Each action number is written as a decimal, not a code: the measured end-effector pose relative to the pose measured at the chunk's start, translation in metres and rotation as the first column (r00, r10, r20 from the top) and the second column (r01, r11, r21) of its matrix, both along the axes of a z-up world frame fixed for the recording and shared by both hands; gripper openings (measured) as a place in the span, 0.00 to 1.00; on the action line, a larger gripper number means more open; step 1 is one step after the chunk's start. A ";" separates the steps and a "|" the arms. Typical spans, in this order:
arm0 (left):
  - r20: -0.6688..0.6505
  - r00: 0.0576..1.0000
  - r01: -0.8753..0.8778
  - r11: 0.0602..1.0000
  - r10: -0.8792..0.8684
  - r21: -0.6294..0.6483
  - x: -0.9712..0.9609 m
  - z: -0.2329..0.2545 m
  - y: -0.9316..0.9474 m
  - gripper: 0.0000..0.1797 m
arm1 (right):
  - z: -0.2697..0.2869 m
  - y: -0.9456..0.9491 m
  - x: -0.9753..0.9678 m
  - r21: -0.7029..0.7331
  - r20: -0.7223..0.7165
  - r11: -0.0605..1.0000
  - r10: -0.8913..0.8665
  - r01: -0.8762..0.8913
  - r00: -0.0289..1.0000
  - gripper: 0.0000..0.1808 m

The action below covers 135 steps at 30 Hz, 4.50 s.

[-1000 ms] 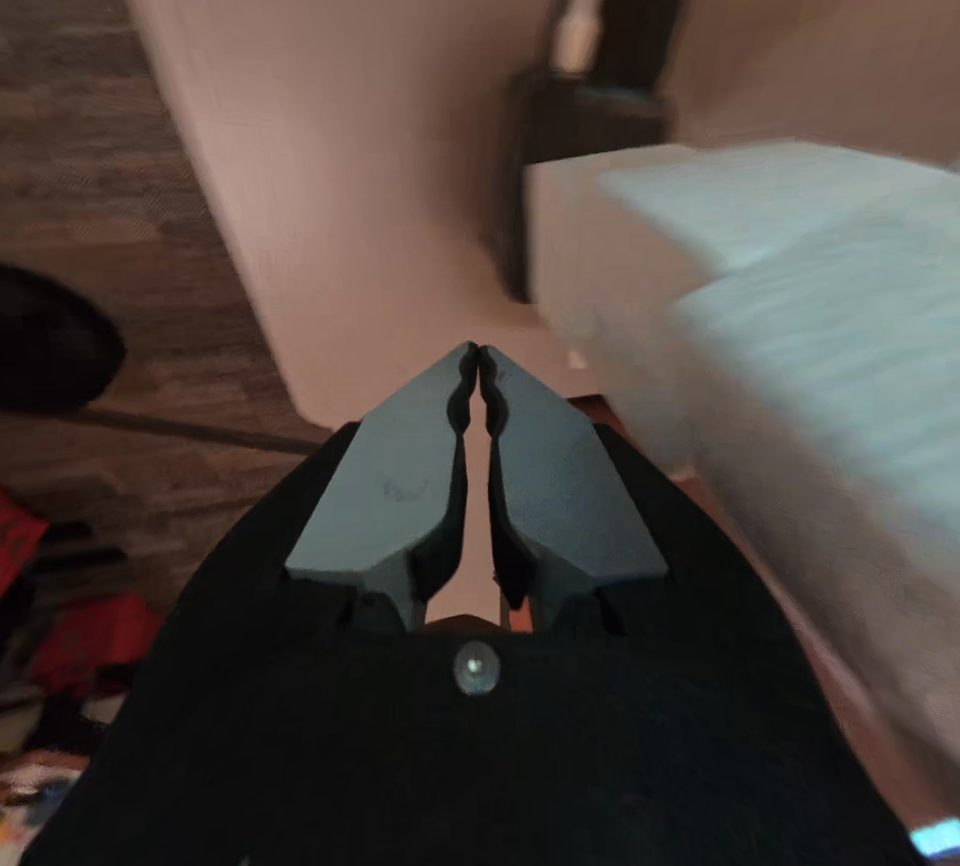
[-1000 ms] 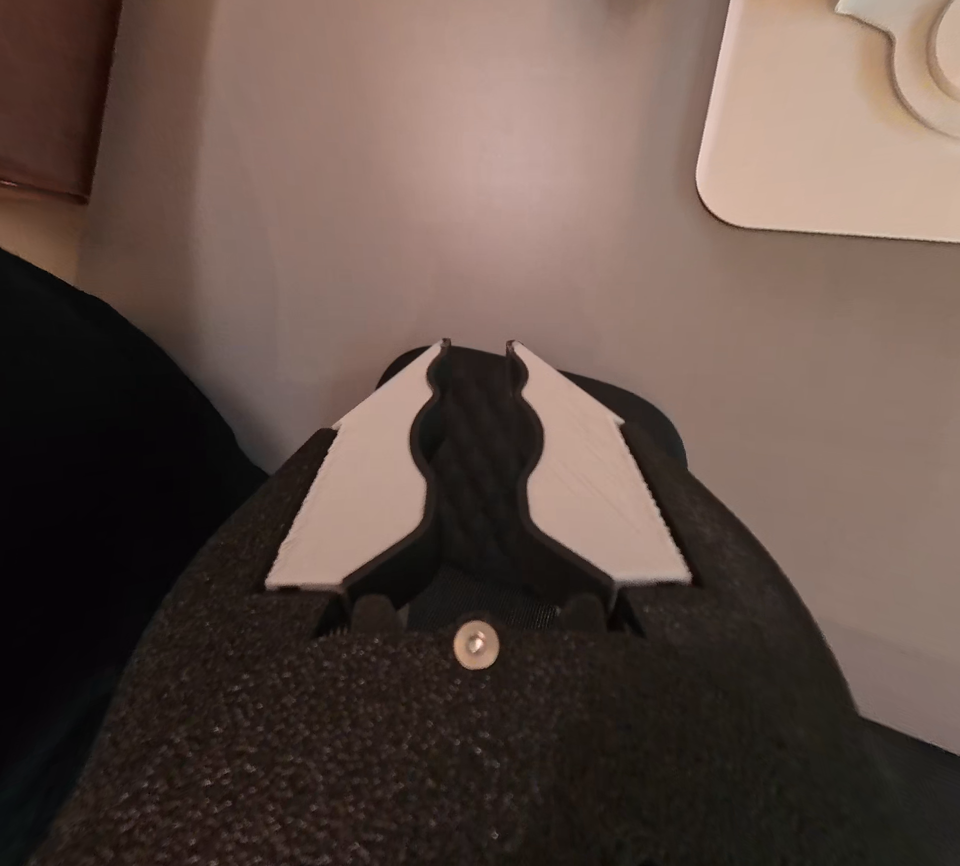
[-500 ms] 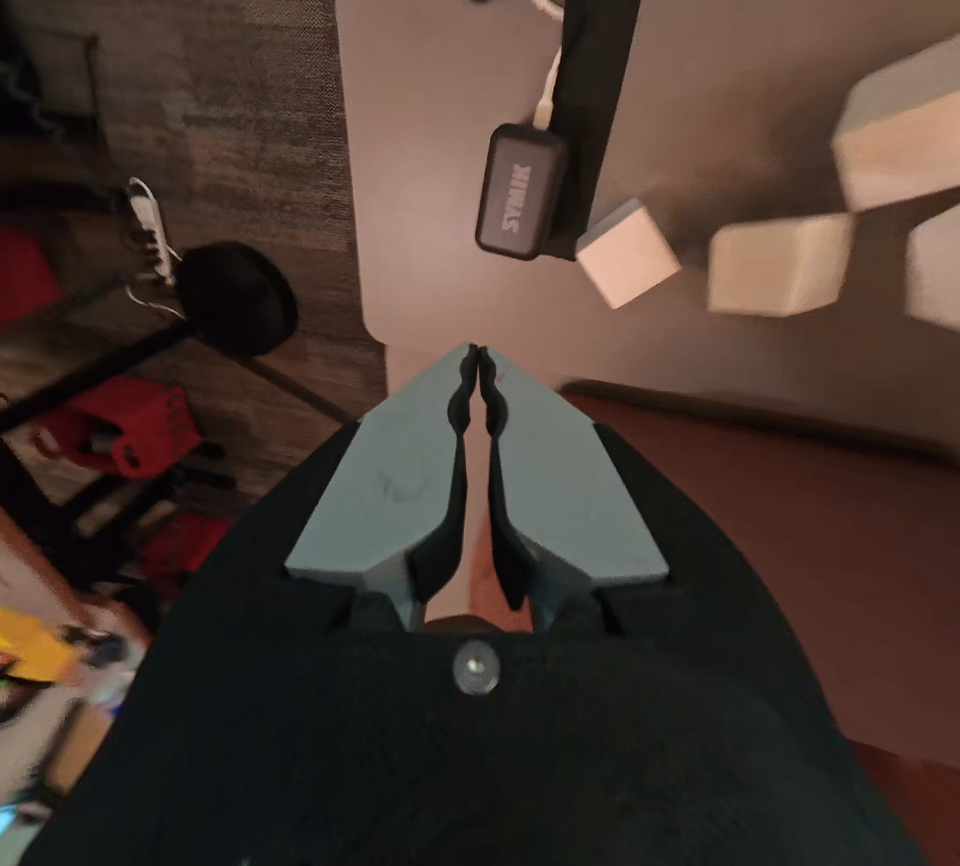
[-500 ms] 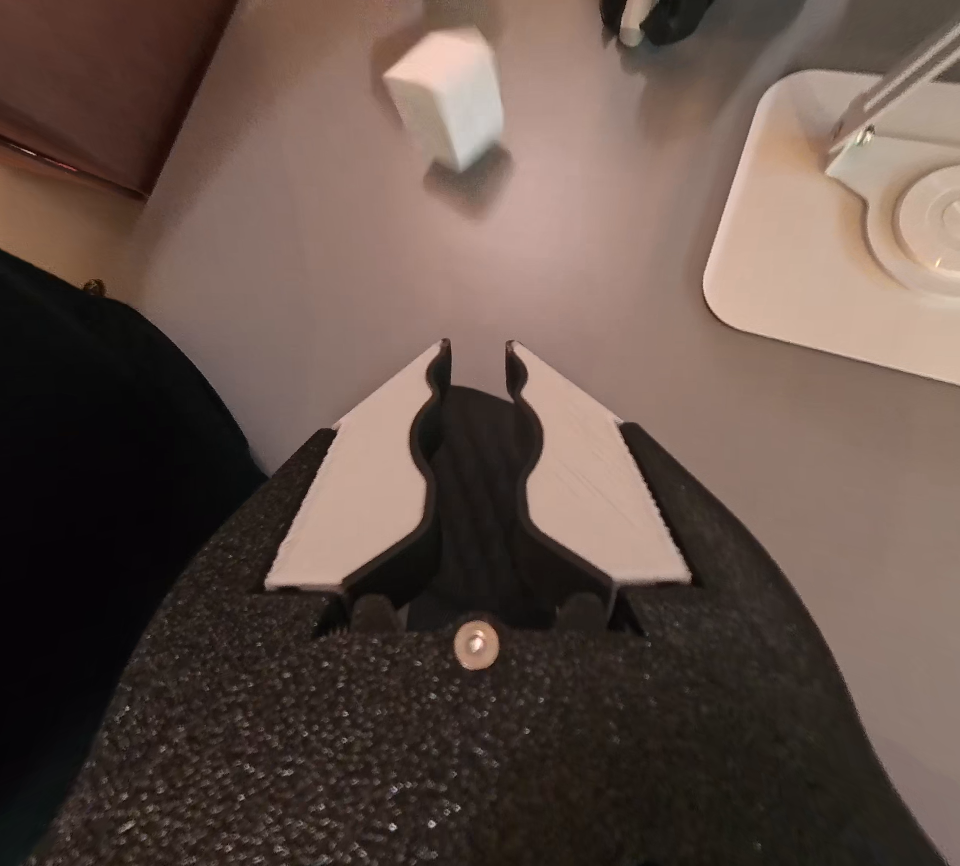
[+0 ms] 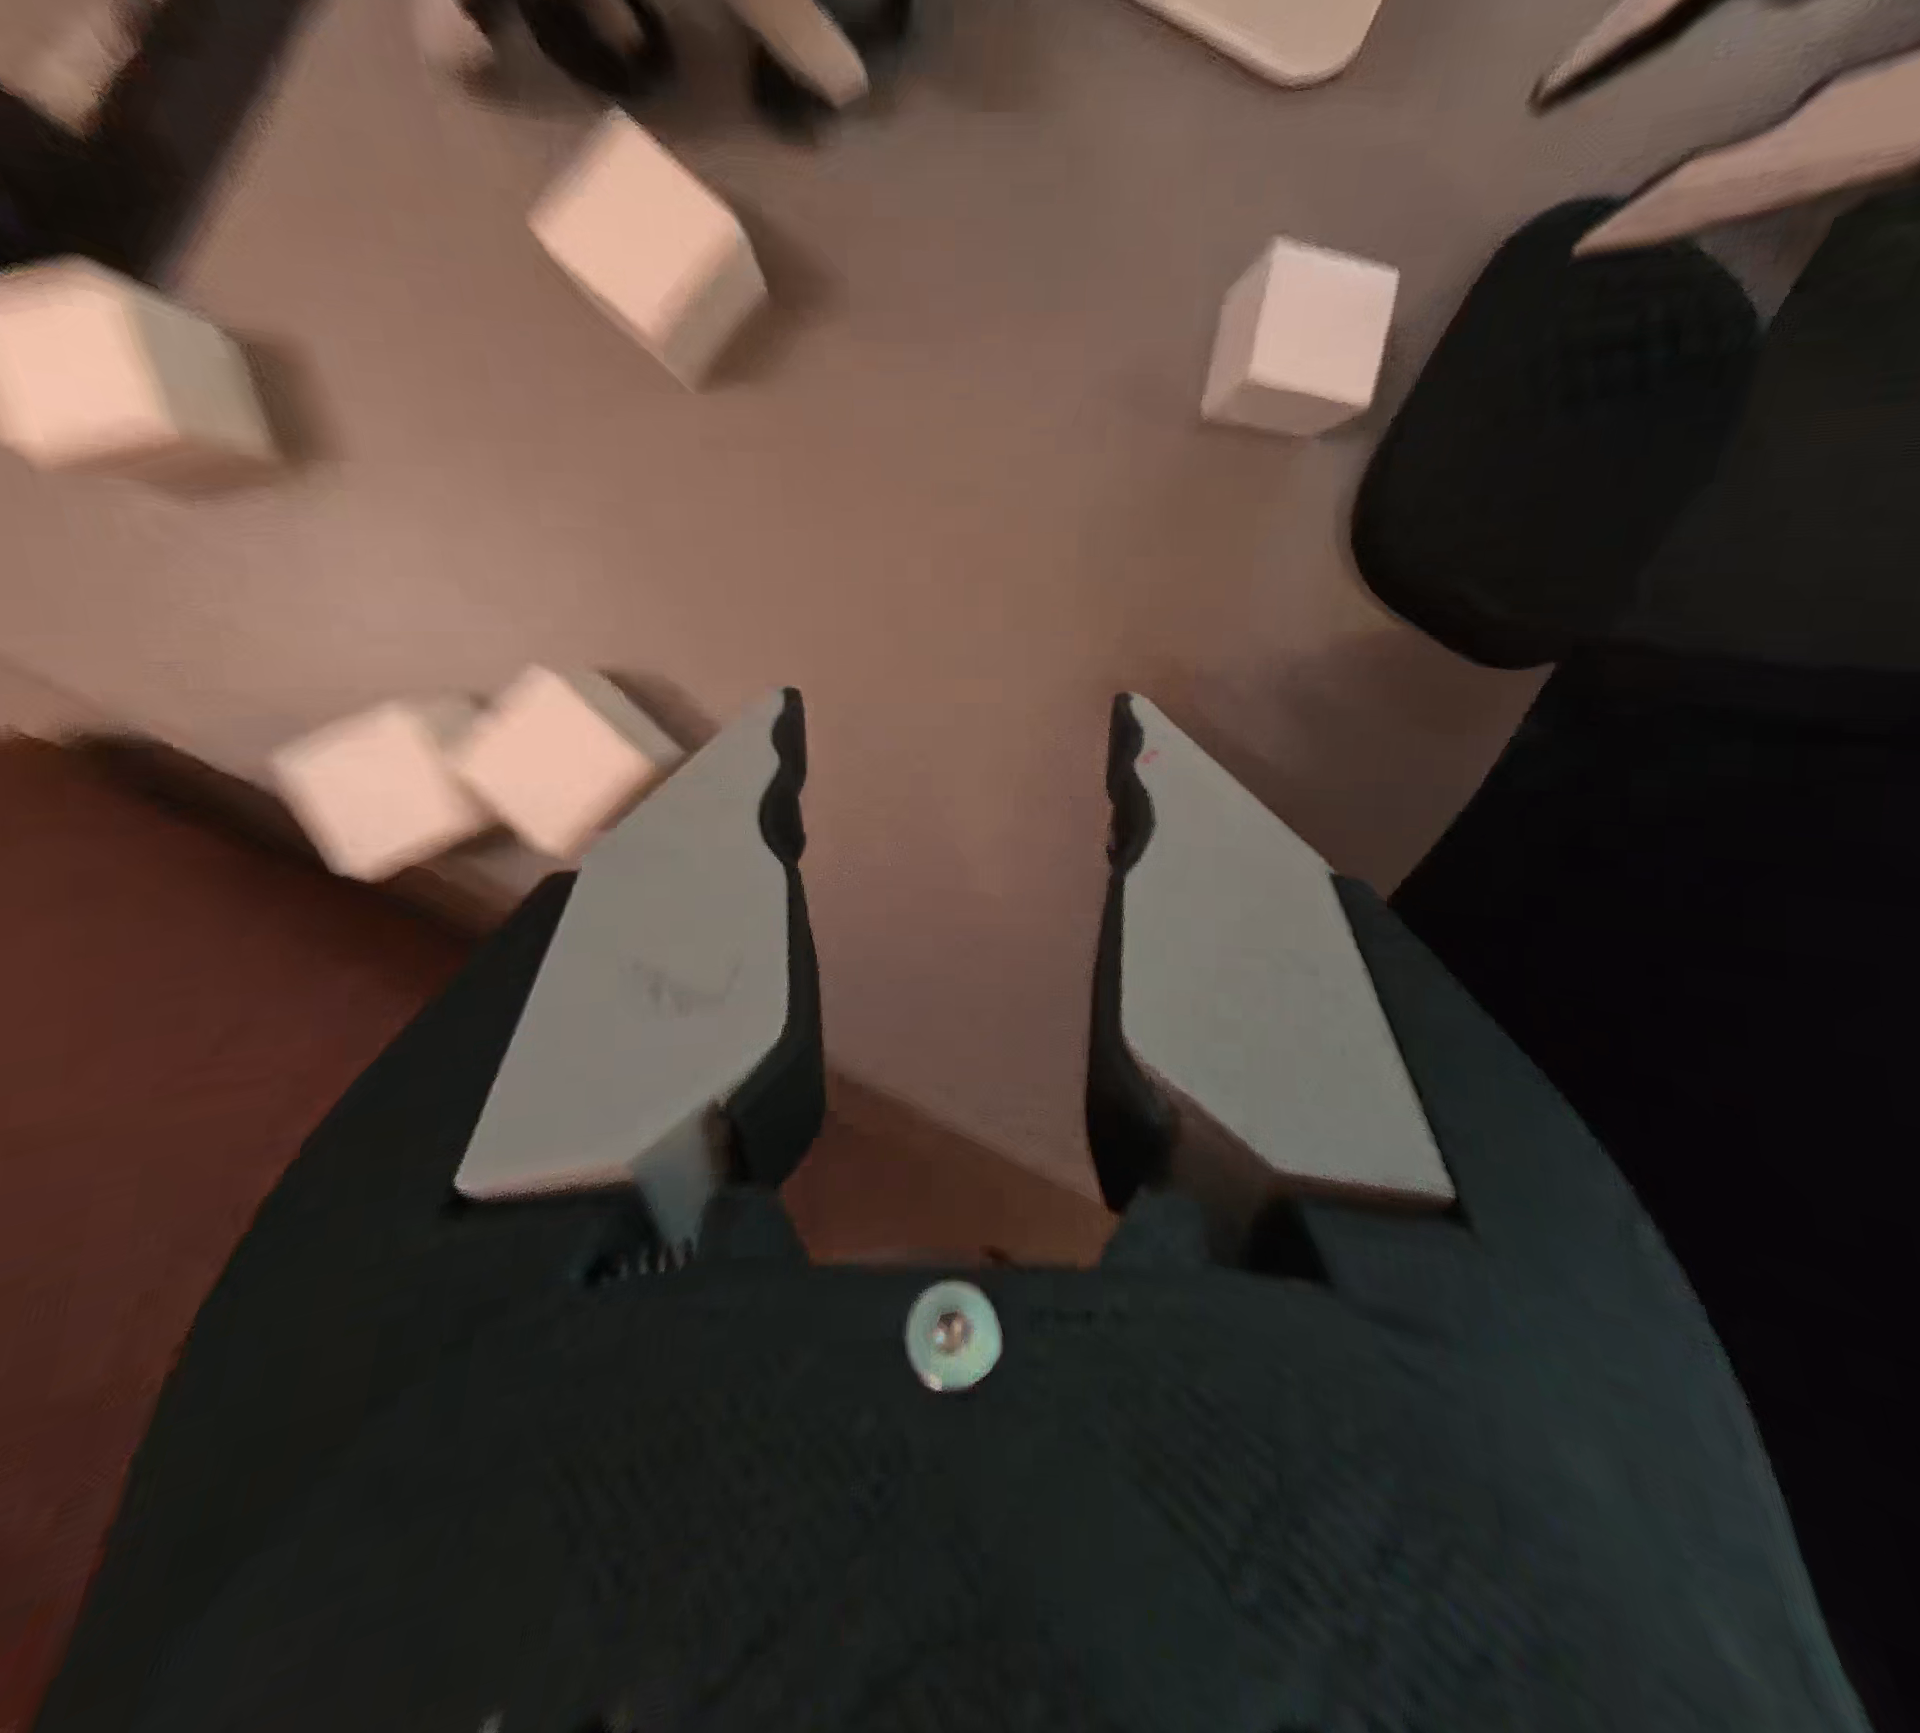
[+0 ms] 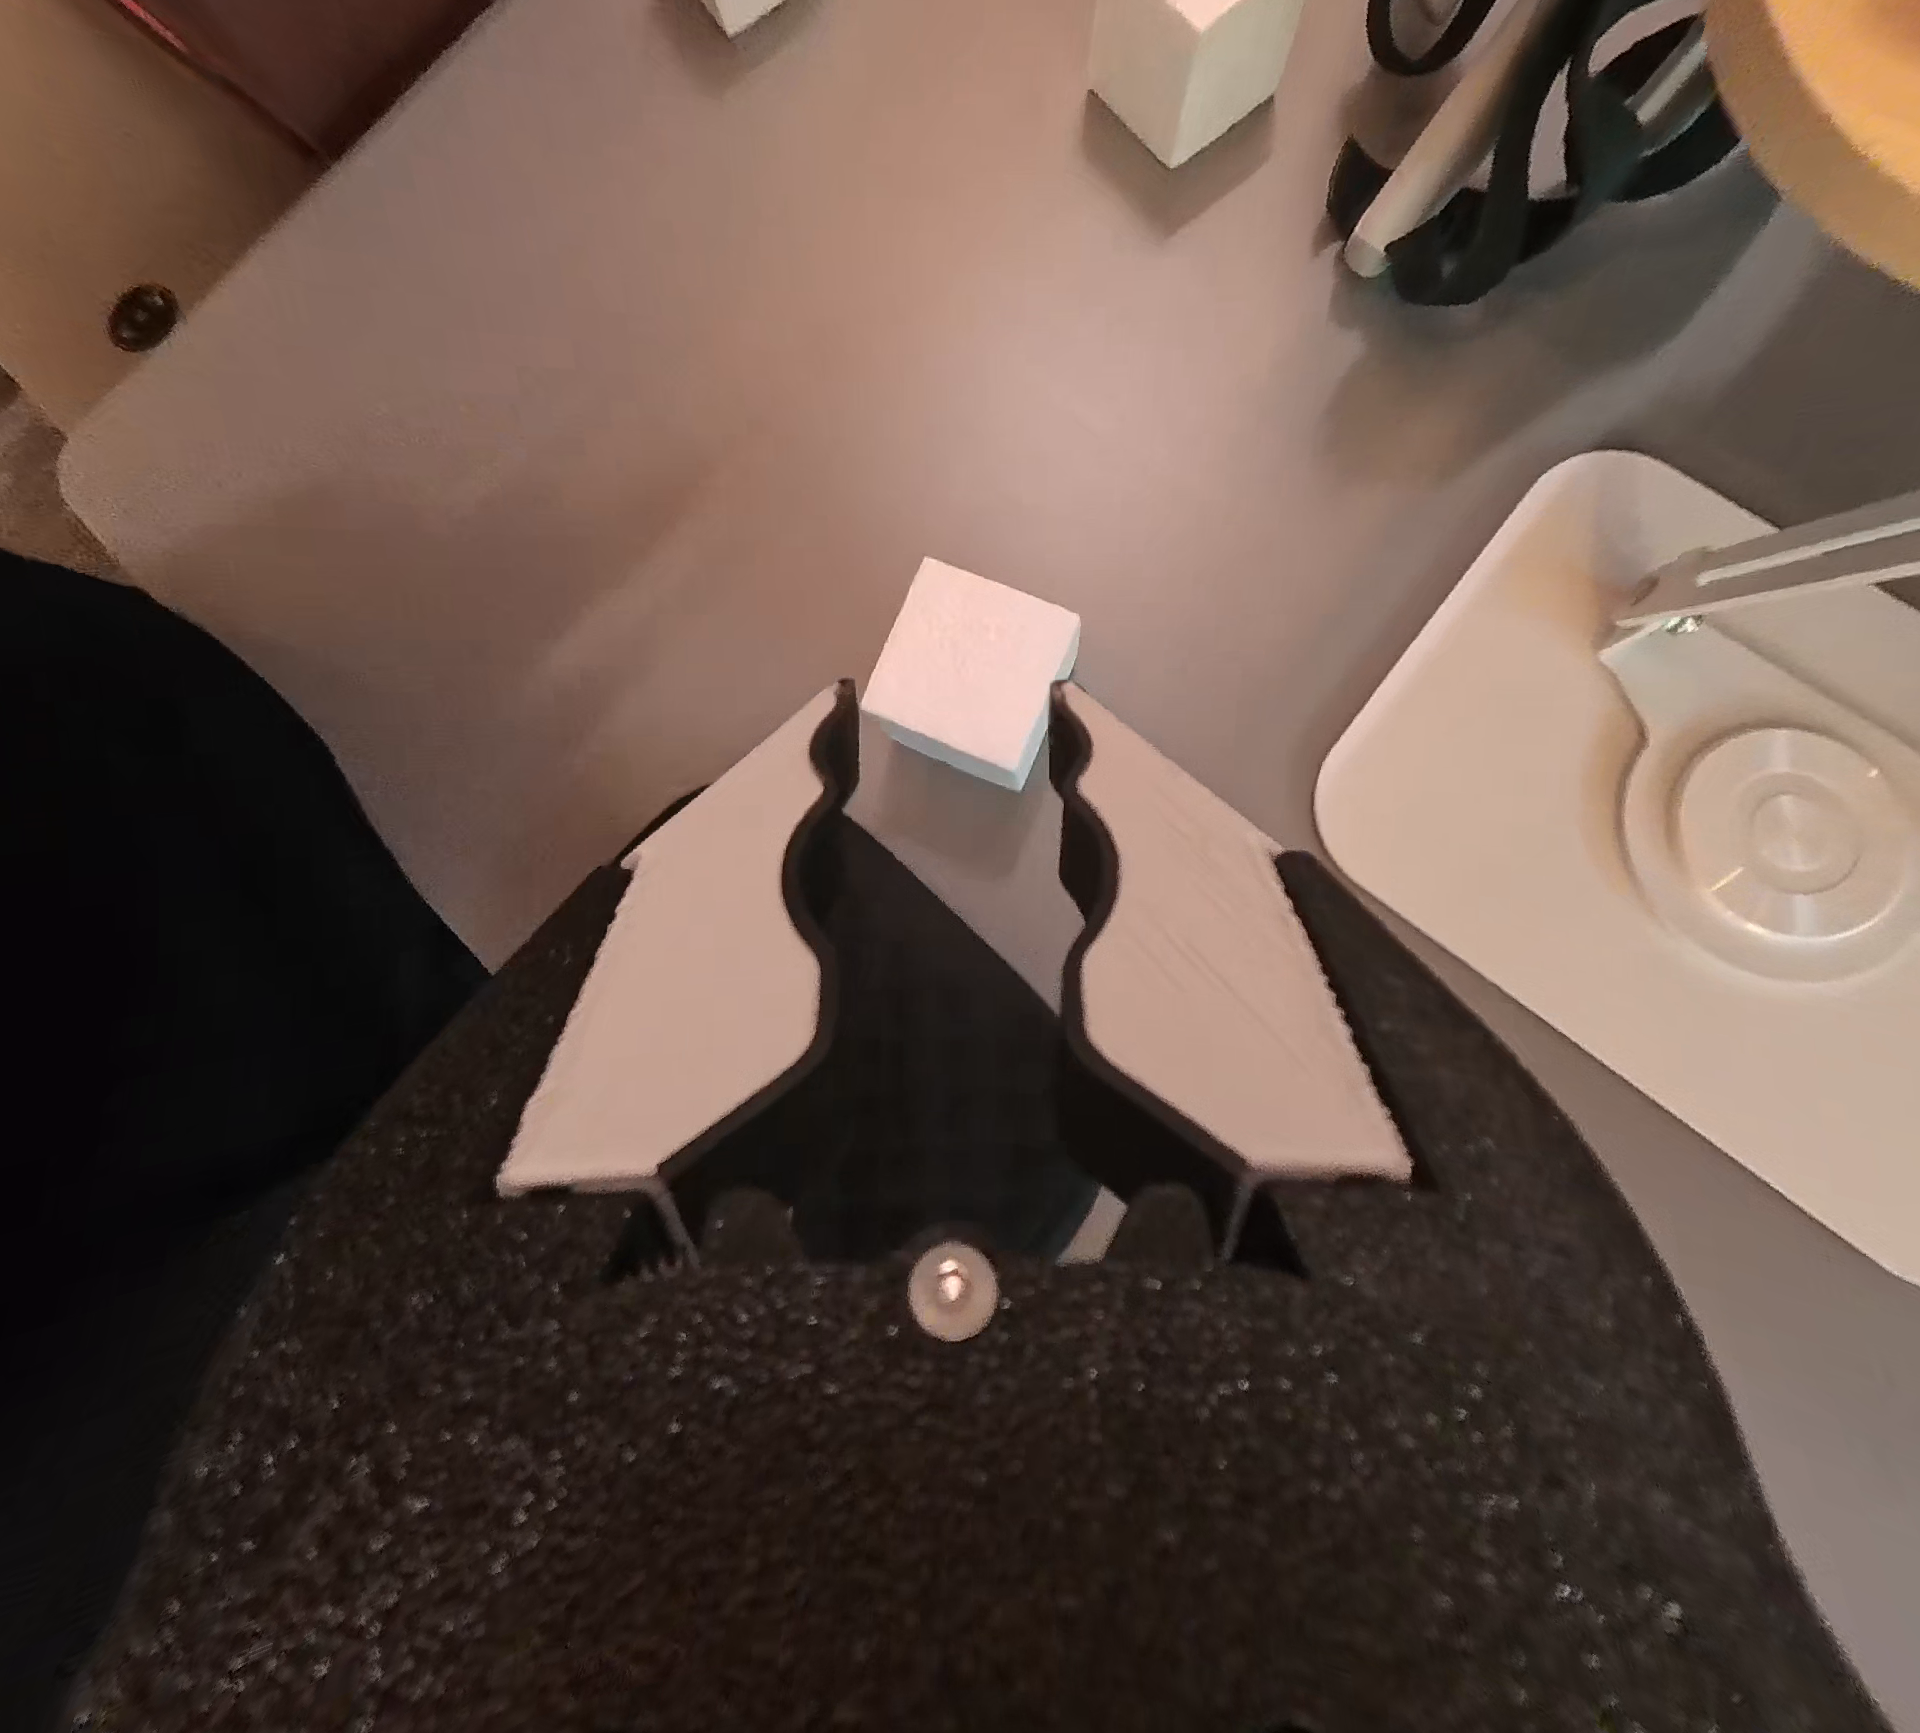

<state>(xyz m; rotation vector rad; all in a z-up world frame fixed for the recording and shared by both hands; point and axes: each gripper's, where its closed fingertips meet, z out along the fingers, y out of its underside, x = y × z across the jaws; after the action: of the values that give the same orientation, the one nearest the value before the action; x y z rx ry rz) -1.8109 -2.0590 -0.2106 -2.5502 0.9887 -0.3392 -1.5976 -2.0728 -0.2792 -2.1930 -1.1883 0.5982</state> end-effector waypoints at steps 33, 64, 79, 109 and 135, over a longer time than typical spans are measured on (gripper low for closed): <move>-0.425 0.827 0.251 0.918 -0.368 -0.308 -0.153 -0.126 0.266 0.30 | 0.019 -0.046 0.027 -0.050 -0.034 0.938 -0.344 0.342 0.938 0.17; -0.547 0.590 0.560 0.789 -0.594 -0.253 -0.160 -0.098 0.352 0.48 | 0.002 -0.052 0.021 -0.121 0.039 0.918 -0.375 0.377 0.926 0.17; -0.537 0.608 0.570 0.792 -0.584 -0.216 -0.147 -0.085 0.343 0.38 | 0.012 -0.072 0.022 -0.090 0.046 0.914 -0.393 0.396 0.918 0.17; -0.519 0.681 0.520 0.841 -0.516 -0.153 -0.123 -0.059 0.344 0.40 | 0.014 -0.067 0.015 -0.066 0.034 0.919 -0.387 0.388 0.921 0.17; -0.356 0.659 0.651 0.740 -0.662 -0.170 -0.024 -0.105 0.204 0.31 | 0.019 -0.052 0.033 -0.054 -0.126 0.950 -0.312 0.308 0.942 0.16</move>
<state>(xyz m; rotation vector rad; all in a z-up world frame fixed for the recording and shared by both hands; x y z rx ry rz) -1.8353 -1.8553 -0.3156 -2.2170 2.0883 -0.0046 -1.5650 -2.1246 -0.2598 -2.2665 -0.7476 0.6213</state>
